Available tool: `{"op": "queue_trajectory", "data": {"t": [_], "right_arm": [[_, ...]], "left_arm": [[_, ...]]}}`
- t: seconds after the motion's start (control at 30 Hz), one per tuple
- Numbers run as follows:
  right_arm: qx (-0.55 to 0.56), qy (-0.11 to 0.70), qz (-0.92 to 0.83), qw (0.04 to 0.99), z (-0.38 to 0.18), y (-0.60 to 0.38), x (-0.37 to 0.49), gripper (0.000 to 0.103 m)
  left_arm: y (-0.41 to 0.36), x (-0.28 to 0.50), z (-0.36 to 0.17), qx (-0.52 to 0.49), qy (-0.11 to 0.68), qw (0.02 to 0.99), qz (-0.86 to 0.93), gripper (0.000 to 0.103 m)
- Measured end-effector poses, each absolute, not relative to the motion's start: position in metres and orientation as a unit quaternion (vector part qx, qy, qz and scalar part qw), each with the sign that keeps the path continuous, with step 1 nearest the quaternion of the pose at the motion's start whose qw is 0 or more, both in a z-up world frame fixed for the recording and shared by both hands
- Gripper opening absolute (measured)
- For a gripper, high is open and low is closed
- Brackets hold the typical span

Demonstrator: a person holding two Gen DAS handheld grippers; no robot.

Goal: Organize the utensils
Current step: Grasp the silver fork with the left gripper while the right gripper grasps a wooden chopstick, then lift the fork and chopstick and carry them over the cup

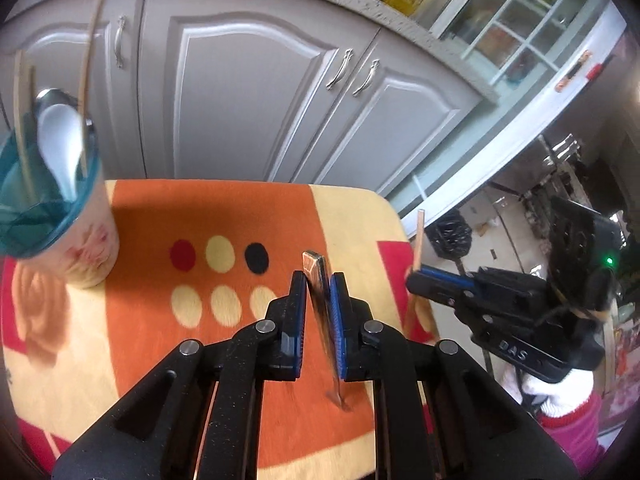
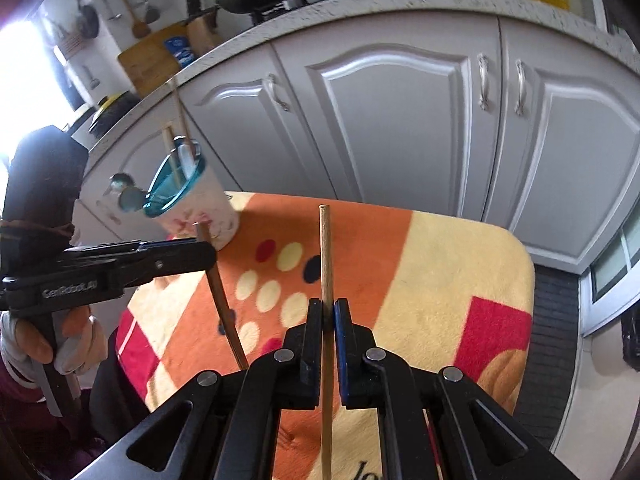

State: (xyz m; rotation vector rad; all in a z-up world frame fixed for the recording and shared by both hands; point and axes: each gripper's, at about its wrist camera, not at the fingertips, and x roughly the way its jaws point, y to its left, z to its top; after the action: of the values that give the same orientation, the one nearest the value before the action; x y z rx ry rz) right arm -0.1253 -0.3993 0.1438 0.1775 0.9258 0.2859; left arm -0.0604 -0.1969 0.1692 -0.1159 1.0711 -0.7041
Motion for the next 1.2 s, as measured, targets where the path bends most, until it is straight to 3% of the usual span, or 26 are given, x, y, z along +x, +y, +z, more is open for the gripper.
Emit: {"op": "queue_trajectory", "data": {"t": [0.37,0.93,1.2], "right_arm": [[0.045,0.426,0.151,0.891,0.175,-0.367,-0.142,0.006],[-0.005,0.354,0.209,0.911,0.258,-0.292,-0.107,0.006],[-0.022,0.326,0.237,0.915,0.295,-0.256,-0.074,0.006]], "left_arm": [[-0.156,-0.092,0.212,-0.058,0.463,0.820,-0.331,0.009],[-0.066,-0.060,0.317,-0.086,0.374,0.881,-0.277,0.009],[-0.030,-0.040,0.341,-0.086,0.349,0.902,-0.240,0.009]]}}
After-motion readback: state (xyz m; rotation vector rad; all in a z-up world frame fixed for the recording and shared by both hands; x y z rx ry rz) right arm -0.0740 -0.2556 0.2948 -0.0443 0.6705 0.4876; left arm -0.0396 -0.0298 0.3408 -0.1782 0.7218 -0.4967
